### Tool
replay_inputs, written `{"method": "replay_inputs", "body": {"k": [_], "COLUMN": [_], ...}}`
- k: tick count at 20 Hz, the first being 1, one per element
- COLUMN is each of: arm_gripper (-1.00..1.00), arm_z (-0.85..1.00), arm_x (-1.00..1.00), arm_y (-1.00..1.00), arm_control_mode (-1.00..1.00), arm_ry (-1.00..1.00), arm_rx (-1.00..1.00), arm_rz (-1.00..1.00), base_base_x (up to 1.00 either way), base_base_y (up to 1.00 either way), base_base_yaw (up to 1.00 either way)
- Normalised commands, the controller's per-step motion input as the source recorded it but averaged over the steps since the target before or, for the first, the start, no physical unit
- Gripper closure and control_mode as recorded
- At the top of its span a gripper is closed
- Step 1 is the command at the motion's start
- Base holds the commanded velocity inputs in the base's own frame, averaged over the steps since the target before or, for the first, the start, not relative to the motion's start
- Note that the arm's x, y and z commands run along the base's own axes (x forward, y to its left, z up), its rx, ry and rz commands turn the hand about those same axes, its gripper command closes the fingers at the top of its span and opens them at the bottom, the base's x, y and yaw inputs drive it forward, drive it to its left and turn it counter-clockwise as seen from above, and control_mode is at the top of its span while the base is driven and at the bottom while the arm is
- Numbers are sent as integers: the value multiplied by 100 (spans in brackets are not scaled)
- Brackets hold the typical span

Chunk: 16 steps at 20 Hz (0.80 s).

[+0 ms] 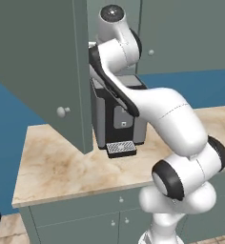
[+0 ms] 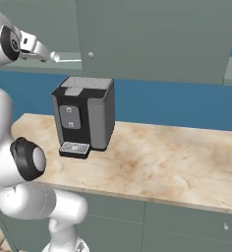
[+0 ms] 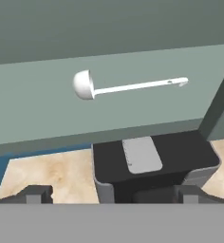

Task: Open the cabinet and move the ladle to the pot. Then close the cabinet.

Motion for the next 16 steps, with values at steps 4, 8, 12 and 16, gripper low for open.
{"method": "replay_inputs", "body": {"k": [4, 8, 12, 16], "arm_gripper": [-100, -100, -100, -100], "arm_z": [-12, -10, -8, -3], "arm_x": [55, 61, 58, 59], "arm_y": [0, 0, 0, 9], "arm_control_mode": [-100, -100, -100, -100], "arm_ry": [0, 0, 0, 0], "arm_rx": [0, 0, 0, -1], "arm_rz": [0, 0, 0, 0], "base_base_x": [0, 0, 0, 0], "base_base_y": [0, 0, 0, 0], "base_base_yaw": [0, 0, 0, 0]}}
